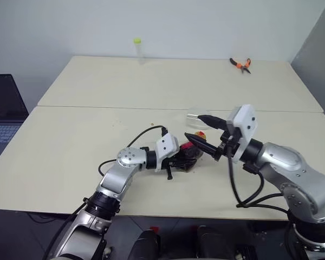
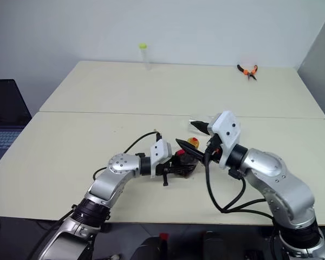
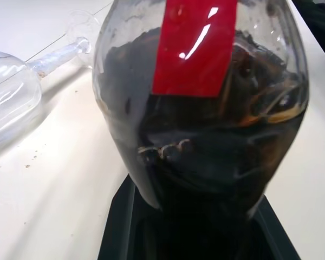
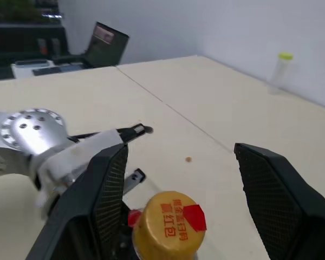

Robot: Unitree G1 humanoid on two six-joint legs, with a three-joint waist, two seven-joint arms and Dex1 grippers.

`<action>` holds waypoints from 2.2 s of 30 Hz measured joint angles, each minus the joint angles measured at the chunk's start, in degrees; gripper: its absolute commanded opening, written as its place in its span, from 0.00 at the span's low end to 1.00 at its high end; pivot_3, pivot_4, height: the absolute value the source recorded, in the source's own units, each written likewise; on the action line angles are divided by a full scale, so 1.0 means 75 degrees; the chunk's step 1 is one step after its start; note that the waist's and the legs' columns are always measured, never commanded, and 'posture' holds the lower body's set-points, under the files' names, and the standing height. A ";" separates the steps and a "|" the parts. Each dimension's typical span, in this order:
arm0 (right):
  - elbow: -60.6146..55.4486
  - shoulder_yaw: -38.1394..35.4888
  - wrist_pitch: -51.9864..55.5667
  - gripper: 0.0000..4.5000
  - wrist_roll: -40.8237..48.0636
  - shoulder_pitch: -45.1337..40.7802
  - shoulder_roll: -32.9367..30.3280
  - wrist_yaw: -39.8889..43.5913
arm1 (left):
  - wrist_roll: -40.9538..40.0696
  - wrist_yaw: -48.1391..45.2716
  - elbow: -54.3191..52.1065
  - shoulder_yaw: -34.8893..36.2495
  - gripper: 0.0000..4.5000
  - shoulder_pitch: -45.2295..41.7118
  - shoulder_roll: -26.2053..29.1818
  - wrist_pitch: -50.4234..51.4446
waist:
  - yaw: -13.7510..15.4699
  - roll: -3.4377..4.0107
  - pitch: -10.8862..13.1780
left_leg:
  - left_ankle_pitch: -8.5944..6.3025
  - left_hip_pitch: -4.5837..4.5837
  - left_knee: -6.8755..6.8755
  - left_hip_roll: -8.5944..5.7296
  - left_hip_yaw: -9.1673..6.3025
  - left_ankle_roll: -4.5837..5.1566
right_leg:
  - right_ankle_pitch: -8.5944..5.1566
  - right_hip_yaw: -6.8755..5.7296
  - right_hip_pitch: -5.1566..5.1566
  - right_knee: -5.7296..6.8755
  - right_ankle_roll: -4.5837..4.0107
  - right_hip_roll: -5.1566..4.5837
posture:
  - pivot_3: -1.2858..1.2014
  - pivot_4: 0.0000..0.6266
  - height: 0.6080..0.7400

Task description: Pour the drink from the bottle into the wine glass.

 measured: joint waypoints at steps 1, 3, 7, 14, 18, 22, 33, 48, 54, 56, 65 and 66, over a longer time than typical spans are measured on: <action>0.0072 0.0050 -0.0077 0.74 -0.0148 0.0055 0.0053 -0.0089 | 0.0001 -0.0004 0.0026 0.0000 0.15 -0.0011 -0.0002 -0.0011 | 0.0001 0.0000 0.0000 | 0.0003 0.0000 0.0000 -0.0002 0.0002 -0.0006 | 0.0000 0.0001 0.0000 0.0000 0.0000 -0.0002 | 0.52 0.24 1.00; 0.0155 0.0075 -0.0192 0.74 -0.0312 0.0102 0.0181 -0.0164 | 0.0001 -0.0004 0.0087 0.0000 0.15 -0.0045 -0.0024 -0.0021 | 0.0002 0.0000 0.0000 | 0.0003 0.0001 0.0000 -0.0004 0.0001 -0.0005 | 0.0000 0.0002 0.0000 0.0000 0.0001 -0.0004 | 0.52 0.24 1.00; 0.0215 -0.0070 -0.0406 0.74 -0.0302 0.0340 0.0228 -0.0174 | 0.0002 0.0015 0.0172 -0.0012 0.15 -0.0101 -0.0049 -0.0025 | 0.0002 0.0000 0.0000 | -0.0001 0.0001 0.0000 -0.0003 -0.0009 0.0003 | 0.0000 0.0003 0.0008 -0.0002 0.0001 -0.0003 | 0.52 0.24 1.00; 0.0091 -0.1224 -0.0553 0.74 0.0296 0.1640 -0.0456 0.0599 | 0.0006 0.0009 0.0211 -0.0027 0.15 -0.0108 -0.0060 -0.0040 | 0.0009 -0.0001 0.0000 | -0.0010 0.0031 0.0002 -0.0009 -0.0019 0.0017 | -0.0003 -0.0002 0.0059 -0.0018 0.0005 -0.0005 | 0.52 0.24 1.00; 0.0478 -0.1895 -0.0359 0.74 0.0505 0.2206 -0.0859 0.0941 | 0.0001 -0.0048 0.0210 -0.0015 0.15 -0.0083 0.0018 -0.0141 | -0.0018 0.0003 0.0002 | -0.0013 0.0042 0.0001 -0.0012 -0.0015 0.0023 | -0.0006 0.0001 0.0062 -0.0013 0.0010 -0.0006 | 0.52 0.24 1.00; -0.0033 -0.2041 0.0058 0.74 0.1649 0.1935 -0.0780 0.1105 | 0.0002 -0.0106 0.0213 -0.0024 0.15 -0.0083 0.0009 -0.0145 | -0.0036 0.0003 0.0003 | -0.0013 0.0043 0.0000 -0.0001 -0.0016 0.0024 | -0.0005 0.0002 0.0063 -0.0012 0.0009 0.0001 | 0.52 0.24 1.00; -0.0083 -0.0336 0.0192 0.74 0.0673 0.0274 -0.0011 -0.0230 | 0.0001 -0.0164 0.0230 -0.0034 0.15 -0.0102 0.0001 -0.0159 | 0.0001 0.0003 0.0003 | -0.0012 0.0035 0.0004 -0.0027 -0.0039 0.0021 | -0.0009 -0.0005 0.0064 -0.0017 0.0016 -0.0018 | 0.52 0.24 1.00; -0.0083 -0.1917 0.0437 0.74 0.1748 0.1323 -0.0690 0.0483 | 0.0002 -0.0166 0.0246 -0.0040 0.14 -0.0121 0.0013 -0.0168 | 0.0011 0.0003 0.0003 | -0.0014 0.0036 0.0004 -0.0030 -0.0042 0.0024 | -0.0010 -0.0006 0.0069 -0.0017 0.0017 -0.0022 | 0.52 0.24 1.00; -0.0280 -0.2186 0.0969 0.74 0.3186 0.1446 -0.0673 0.0375 | 0.0004 -0.0164 0.0247 -0.0041 0.14 -0.0121 0.0000 -0.0169 | -0.0008 0.0003 0.0003 | -0.0015 0.0036 0.0004 -0.0029 -0.0042 0.0026 | -0.0010 -0.0008 0.0069 -0.0015 0.0017 -0.0020 | 0.52 0.24 1.00; -0.0278 -0.2179 0.0978 0.74 0.3279 0.1394 -0.0594 0.0139 | 0.0003 -0.0162 0.0248 -0.0041 0.14 -0.0121 0.0000 -0.0169 | -0.0006 0.0003 0.0003 | -0.0015 0.0036 0.0004 -0.0030 -0.0042 0.0026 | -0.0011 -0.0007 0.0069 -0.0015 0.0018 -0.0021 | 0.52 0.24 1.00; -0.0143 -0.1874 0.0718 0.74 0.2628 0.1538 -0.0768 -0.0026 | -0.0045 0.0231 0.0417 0.0328 0.14 -0.0120 -0.0168 -0.0342 | 0.0005 0.0003 0.0003 | -0.0014 0.0034 0.0004 -0.0032 -0.0045 0.0026 | -0.0012 -0.0010 0.0069 -0.0017 0.0020 -0.0022 | 0.52 0.24 1.00; -0.0108 -0.1815 0.0677 0.74 0.2536 0.1618 -0.0771 0.0012 | -0.0078 0.0352 0.0462 0.0441 0.14 -0.0119 -0.0234 -0.0376 | 0.0003 0.0002 0.0003 | -0.0014 0.0034 0.0006 -0.0031 -0.0044 0.0026 | -0.0012 -0.0009 0.0069 -0.0017 0.0020 -0.0022 | 0.52 0.24 1.00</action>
